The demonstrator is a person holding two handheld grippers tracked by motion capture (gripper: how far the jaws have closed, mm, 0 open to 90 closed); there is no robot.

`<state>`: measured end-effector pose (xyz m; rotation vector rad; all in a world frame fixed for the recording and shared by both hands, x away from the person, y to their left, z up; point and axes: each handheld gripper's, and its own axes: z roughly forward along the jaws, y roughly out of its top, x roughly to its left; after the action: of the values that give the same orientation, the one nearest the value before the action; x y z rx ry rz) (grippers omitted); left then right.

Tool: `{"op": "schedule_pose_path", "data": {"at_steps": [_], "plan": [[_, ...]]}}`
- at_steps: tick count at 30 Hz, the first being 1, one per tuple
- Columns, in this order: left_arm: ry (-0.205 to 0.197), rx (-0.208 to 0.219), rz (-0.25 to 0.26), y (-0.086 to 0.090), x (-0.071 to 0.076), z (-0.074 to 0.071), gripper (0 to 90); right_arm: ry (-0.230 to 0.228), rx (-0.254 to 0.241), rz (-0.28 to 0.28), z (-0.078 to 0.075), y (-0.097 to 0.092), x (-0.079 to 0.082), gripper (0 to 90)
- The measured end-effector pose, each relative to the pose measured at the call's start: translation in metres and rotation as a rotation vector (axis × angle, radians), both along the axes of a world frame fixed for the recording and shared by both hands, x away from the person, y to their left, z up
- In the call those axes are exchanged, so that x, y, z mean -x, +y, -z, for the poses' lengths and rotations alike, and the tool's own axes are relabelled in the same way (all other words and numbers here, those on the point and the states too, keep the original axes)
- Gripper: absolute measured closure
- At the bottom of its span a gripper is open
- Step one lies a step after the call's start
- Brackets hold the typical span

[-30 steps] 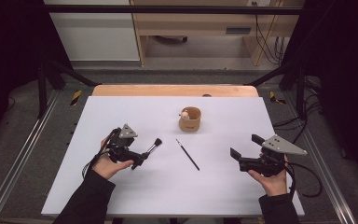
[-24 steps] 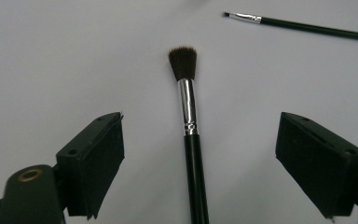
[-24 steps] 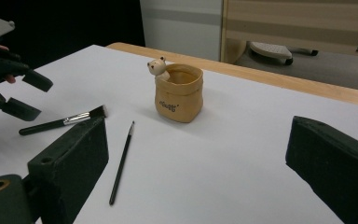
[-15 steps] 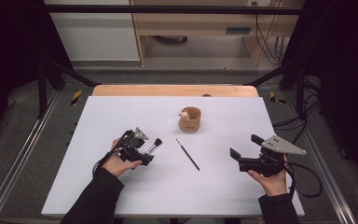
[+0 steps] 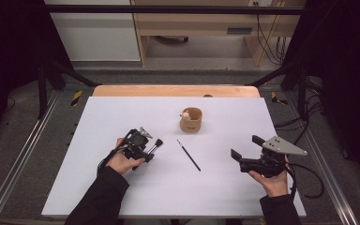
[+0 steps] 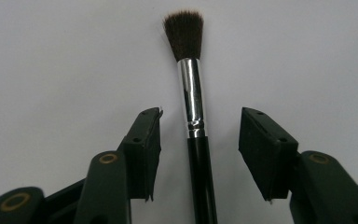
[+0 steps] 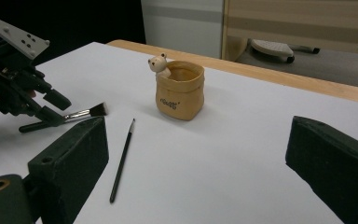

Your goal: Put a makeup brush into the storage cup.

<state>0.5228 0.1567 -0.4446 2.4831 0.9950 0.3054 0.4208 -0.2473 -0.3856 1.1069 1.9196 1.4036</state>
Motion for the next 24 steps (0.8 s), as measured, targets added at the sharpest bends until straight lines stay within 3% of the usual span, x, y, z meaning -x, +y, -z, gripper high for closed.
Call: {"op": "schedule_pose_path", "data": {"at_steps": [15, 24], "plan": [[0.076, -0.024, 0.028, -0.0026, -0.0054, 0.0012, 67.4, 0.003, 0.003, -0.009, 0.0006, 0.0010, -0.0004, 6.3], [0.103, -0.054, 0.035, -0.0047, -0.0067, 0.0040, 70.8, 0.005, 0.007, -0.010, 0.0010, 0.0015, -0.0007, 6.3]]}}
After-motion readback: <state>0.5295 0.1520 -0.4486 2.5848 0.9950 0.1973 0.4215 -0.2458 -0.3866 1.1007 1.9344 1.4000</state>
